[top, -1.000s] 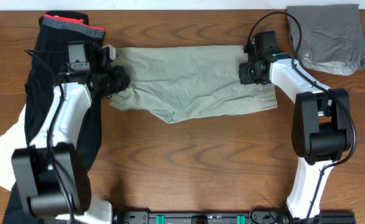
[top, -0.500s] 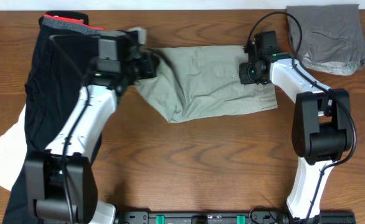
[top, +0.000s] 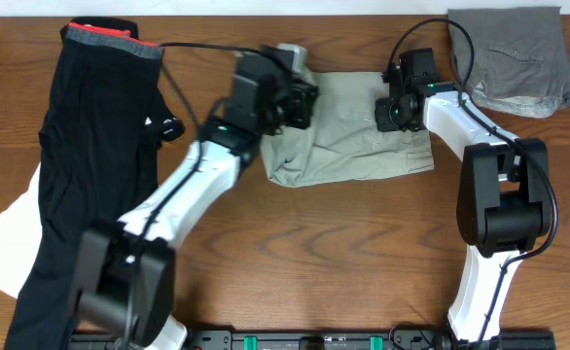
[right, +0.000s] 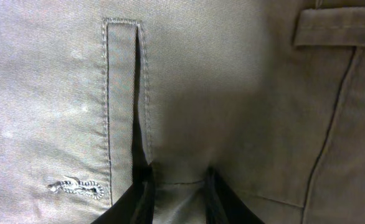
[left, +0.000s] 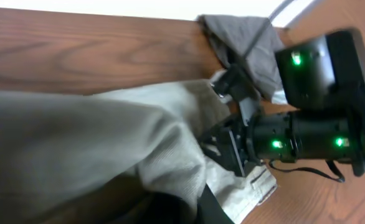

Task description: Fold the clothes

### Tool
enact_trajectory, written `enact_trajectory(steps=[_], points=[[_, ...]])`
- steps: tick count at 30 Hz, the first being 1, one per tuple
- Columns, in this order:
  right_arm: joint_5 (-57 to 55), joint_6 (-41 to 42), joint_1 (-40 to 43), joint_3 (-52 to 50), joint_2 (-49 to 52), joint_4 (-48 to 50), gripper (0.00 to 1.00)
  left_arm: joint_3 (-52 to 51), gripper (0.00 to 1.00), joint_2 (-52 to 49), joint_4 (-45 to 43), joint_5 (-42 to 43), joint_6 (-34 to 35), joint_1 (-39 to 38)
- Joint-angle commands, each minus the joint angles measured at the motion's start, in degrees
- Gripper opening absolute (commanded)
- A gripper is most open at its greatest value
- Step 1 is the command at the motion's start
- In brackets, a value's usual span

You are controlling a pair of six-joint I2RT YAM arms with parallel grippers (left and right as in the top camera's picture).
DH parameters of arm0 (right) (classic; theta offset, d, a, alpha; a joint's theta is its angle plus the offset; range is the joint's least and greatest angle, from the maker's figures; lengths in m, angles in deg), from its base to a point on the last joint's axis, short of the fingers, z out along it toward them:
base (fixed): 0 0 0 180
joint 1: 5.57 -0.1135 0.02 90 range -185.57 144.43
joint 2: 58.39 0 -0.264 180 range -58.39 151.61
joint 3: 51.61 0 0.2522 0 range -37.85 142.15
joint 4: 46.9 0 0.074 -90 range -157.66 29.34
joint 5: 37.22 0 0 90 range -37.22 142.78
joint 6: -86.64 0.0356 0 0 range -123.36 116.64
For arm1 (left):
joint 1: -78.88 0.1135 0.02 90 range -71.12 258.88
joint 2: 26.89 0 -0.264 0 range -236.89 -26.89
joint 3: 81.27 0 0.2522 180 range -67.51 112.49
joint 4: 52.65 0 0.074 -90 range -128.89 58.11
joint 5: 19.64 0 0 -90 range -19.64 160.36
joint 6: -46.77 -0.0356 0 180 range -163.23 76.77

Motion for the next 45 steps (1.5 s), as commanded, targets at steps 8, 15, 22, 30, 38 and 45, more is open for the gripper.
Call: enact_trajectory(steps=[8,15,22,30,38,45], points=[[3.7,0.6,1.0,-0.2,1.0,-0.7,0.2,-0.1,0.06,-7.3,-3.1,-0.9,0.1,-4.0],[9.3,0.6,2.7,0.4,-8.0,-2.3,0.14,-0.1,0.06,-7.1,0.1,-0.9,-0.1,-2.2],[11.9,-0.4,6.9,0.4,-8.3,-6.3,0.01,0.0,0.06,-7.1,7.6,-2.6,-1.6,1.7],[13.6,-1.6,7.3,0.2,-8.0,-8.4,0.01,2.5,0.06,-7.0,21.8,-2.6,-6.7,11.0],[14.0,-1.6,7.1,-0.3,-6.5,-8.3,0.01,8.1,0.06,-4.8,30.8,-2.7,-11.8,15.6],[15.9,-1.5,7.0,-0.3,-4.2,-7.0,0.01,13.7,0.06,-2.5,43.8,-16.3,-14.3,16.5]])
